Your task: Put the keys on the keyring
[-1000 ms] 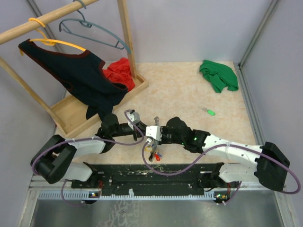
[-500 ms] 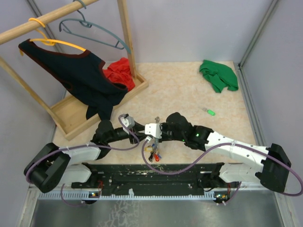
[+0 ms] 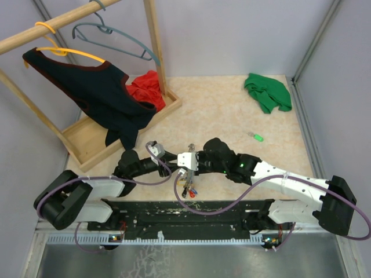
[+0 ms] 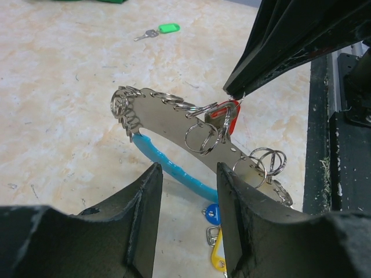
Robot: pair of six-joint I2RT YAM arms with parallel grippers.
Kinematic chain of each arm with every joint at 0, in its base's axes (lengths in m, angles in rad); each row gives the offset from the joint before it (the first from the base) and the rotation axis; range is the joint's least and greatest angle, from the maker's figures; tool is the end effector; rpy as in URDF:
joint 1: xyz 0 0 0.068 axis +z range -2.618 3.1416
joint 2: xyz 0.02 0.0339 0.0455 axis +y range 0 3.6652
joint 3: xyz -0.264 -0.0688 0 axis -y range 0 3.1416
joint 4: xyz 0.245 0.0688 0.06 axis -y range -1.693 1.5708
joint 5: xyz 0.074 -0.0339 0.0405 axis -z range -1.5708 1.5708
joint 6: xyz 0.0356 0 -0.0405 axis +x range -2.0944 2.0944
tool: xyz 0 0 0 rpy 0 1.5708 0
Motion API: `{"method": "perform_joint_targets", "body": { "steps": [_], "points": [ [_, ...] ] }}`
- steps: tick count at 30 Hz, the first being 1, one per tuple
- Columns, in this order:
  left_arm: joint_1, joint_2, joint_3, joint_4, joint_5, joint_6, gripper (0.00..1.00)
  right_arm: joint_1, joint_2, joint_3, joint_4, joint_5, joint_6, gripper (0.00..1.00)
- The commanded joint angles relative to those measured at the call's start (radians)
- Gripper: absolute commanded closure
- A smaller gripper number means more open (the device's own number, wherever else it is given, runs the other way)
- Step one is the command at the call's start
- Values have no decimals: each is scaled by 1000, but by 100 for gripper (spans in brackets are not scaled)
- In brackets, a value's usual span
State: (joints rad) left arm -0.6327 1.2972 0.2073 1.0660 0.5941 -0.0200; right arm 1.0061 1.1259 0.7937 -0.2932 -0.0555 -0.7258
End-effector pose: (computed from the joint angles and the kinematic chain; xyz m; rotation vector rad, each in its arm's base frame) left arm 0.1646 -0.1454 0.1757 0.9437 1.3889 -0.9701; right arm 0.1302 0.2092 0.2645 -1.6986 1.4038 0.2179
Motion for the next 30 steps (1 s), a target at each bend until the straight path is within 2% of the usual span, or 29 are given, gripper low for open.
{"method": "perform_joint_targets", "body": {
  "steps": [1, 6, 12, 17, 22, 27, 30],
  "points": [
    [2, 62, 30, 101, 10, 25, 52, 10, -30, 55, 19, -18, -9, 100],
    [2, 120, 37, 192, 38, 7, 52, 10, -31, 56, 19, -31, -11, 100],
    [2, 138, 52, 227, 37, 5, 54, 10, -26, 56, 13, -69, -2, 100],
    [2, 154, 61, 227, 56, 5, 59, 9, -25, 55, 8, -102, 12, 100],
    [2, 172, 60, 231, 61, 6, 71, 9, -27, 48, 5, -138, 24, 100],
    [2, 176, 53, 240, 68, 17, 89, 9, -29, 37, -12, -175, 49, 100],
    [2, 175, 45, 254, 75, 34, 96, 10, -33, 17, -13, -195, 74, 100]
  ]
}}
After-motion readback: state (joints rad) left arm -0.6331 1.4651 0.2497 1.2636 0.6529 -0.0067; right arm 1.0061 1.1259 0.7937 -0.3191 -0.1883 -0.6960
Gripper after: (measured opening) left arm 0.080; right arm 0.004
